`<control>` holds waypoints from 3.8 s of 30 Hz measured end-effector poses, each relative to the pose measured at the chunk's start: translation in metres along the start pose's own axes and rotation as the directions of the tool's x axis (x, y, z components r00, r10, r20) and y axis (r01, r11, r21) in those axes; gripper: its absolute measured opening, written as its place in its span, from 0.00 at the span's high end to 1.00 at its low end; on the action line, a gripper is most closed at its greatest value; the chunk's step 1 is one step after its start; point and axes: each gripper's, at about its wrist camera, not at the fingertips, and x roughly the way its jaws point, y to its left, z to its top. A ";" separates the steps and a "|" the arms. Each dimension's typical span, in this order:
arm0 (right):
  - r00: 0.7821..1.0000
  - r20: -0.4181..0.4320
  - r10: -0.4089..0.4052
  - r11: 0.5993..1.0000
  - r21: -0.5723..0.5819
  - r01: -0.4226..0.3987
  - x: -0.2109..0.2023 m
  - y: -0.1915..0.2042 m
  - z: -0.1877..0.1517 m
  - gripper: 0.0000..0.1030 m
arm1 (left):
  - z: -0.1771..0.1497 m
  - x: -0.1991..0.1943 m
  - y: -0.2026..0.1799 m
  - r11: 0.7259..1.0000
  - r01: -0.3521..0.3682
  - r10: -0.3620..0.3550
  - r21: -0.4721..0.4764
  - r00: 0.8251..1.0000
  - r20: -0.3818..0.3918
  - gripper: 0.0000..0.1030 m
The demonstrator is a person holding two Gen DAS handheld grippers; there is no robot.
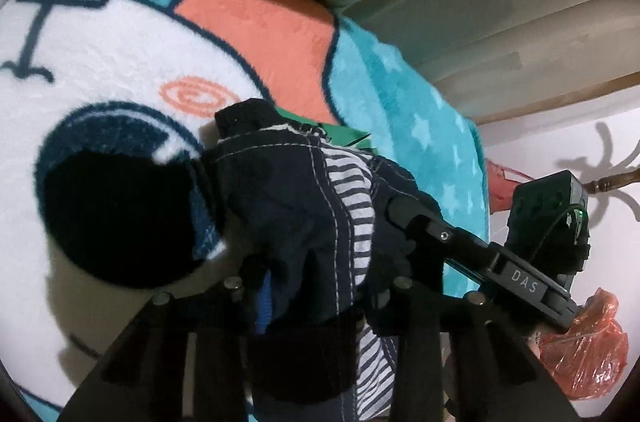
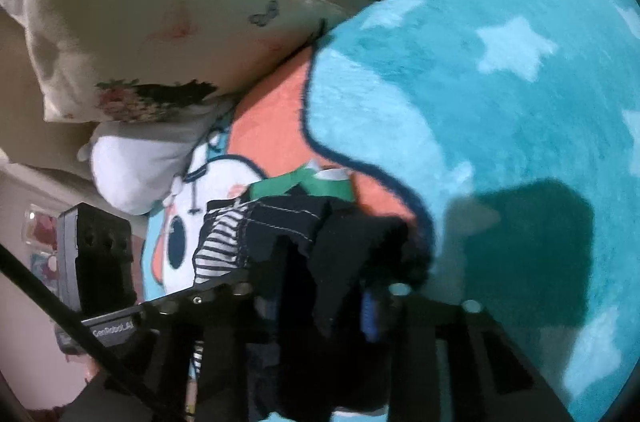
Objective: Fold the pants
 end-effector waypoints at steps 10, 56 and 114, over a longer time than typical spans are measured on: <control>1.000 0.016 -0.013 0.999 -0.046 0.014 -0.002 0.037 -0.003 0.78 | -0.001 -0.021 0.008 0.999 -0.051 0.051 0.018 0.999 0.013 0.68; 0.981 -0.146 0.130 0.991 0.013 -0.130 0.053 0.013 0.006 0.54 | -0.009 -0.003 0.021 0.996 -0.073 0.072 0.043 0.997 0.035 0.60; 0.995 -0.092 0.031 0.995 -0.095 -0.039 0.088 0.173 -0.040 0.66 | -0.020 -0.113 0.052 0.843 -0.471 0.423 0.260 0.879 0.220 0.68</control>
